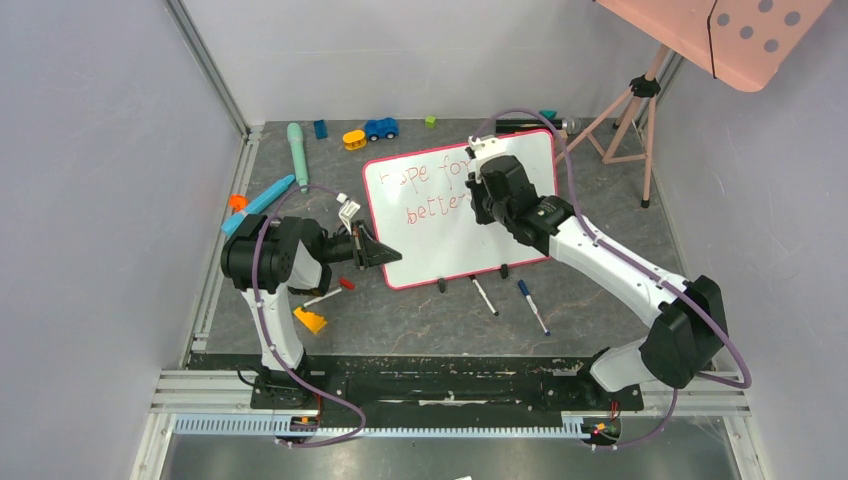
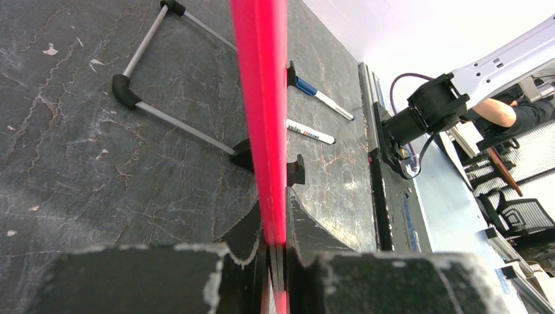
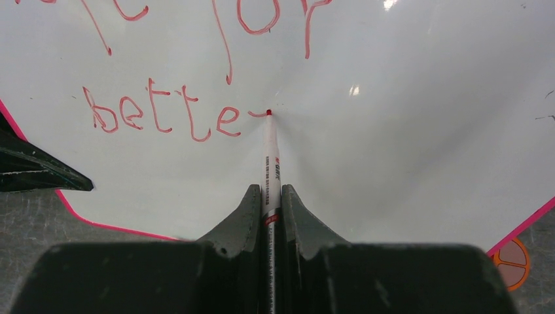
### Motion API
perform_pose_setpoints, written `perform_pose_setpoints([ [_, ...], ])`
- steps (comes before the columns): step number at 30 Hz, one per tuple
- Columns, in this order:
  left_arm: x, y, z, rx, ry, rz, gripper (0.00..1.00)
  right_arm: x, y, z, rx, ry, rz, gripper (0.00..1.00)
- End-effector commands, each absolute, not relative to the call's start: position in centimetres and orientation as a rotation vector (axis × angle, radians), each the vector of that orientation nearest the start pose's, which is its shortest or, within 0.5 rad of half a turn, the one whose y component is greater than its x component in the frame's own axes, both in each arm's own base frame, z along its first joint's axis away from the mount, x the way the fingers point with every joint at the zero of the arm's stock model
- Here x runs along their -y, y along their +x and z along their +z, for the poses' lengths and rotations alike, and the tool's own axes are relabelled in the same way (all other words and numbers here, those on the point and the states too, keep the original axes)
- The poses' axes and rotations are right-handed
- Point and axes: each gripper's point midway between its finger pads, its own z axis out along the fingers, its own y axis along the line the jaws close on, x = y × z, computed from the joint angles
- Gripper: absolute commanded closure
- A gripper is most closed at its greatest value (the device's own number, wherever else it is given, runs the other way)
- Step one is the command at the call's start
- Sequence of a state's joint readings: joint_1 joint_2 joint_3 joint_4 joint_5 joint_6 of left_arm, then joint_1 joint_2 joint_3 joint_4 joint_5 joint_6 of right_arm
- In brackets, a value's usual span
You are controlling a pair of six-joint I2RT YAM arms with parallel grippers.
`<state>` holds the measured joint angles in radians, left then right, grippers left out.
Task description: Write a sentence on the whiteboard
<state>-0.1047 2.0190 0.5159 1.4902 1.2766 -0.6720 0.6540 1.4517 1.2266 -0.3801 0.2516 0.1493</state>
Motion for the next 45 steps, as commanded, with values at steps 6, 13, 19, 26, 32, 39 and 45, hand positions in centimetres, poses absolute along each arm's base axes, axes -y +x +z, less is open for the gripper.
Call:
perform_pose_setpoints([
  [6,21.3,28.3,7.8,-1.576,0.827,-1.489,0.98,-21.7,34.5,19.5,-2.137,-0.371,0.217,1.0],
  [13,21.3,28.3,7.8,-1.575,0.827,-1.489,0.98,-21.6,35.0,20.1,-2.123,-0.366,0.202,1.0],
  [19,21.3,28.3,7.9,-1.575,0.827,-1.488,0.98,-21.8,35.9,21.2,-2.101,-0.369,0.181,1.0],
  [26,21.3,28.3,7.9,-1.574,0.829,-1.488,0.98,-21.5,36.9,22.1,-2.082,-0.365,0.162,1.0],
  [32,21.3,28.3,7.8,-1.576,0.827,-1.489,0.98,-20.8,37.4,22.6,-2.081,-0.346,0.144,1.0],
  [39,21.3,28.3,7.8,-1.575,0.827,-1.489,0.98,-20.8,36.4,24.1,-2.031,-0.326,0.22,1.0],
  [45,21.3,28.3,7.9,-1.572,0.831,-1.488,0.98,-20.1,34.5,24.9,-2.008,-0.341,0.253,1.0],
])
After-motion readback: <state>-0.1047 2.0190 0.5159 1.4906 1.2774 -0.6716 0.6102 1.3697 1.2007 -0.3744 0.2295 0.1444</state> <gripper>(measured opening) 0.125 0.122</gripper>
